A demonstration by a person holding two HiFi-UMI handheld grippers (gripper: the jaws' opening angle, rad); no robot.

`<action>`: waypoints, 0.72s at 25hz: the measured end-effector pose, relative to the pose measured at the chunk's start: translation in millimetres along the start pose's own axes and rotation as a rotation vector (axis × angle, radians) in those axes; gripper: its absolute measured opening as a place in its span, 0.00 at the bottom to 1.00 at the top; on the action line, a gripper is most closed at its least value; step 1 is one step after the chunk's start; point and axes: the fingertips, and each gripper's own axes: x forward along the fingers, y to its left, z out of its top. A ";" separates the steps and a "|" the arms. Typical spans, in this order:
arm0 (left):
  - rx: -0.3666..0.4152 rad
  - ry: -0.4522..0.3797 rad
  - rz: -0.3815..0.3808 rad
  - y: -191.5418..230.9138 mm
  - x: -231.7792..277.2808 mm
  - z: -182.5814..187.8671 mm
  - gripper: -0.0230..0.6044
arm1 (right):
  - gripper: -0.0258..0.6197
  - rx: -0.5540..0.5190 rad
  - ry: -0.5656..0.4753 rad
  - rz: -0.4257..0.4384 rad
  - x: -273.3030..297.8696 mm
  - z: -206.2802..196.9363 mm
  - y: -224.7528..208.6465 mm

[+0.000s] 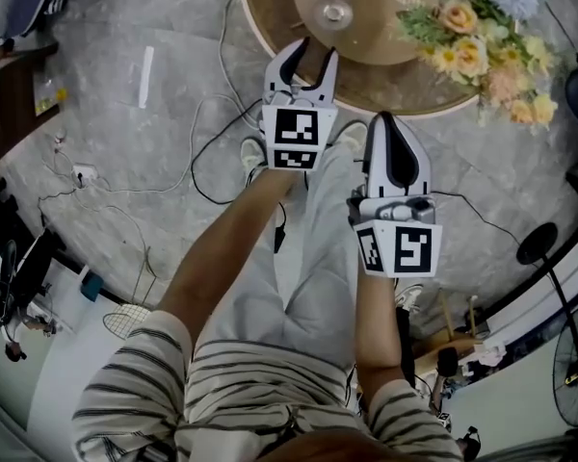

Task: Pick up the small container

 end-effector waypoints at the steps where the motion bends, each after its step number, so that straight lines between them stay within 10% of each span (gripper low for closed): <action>1: 0.002 0.000 0.000 2.2 4.7 -1.9 0.28 | 0.06 0.002 0.007 0.001 1.9 -4.3 0.5; 18: 0.123 -0.035 -0.019 10.7 79.5 -16.4 0.63 | 0.06 0.024 0.050 -0.025 8.4 -43.9 -15.3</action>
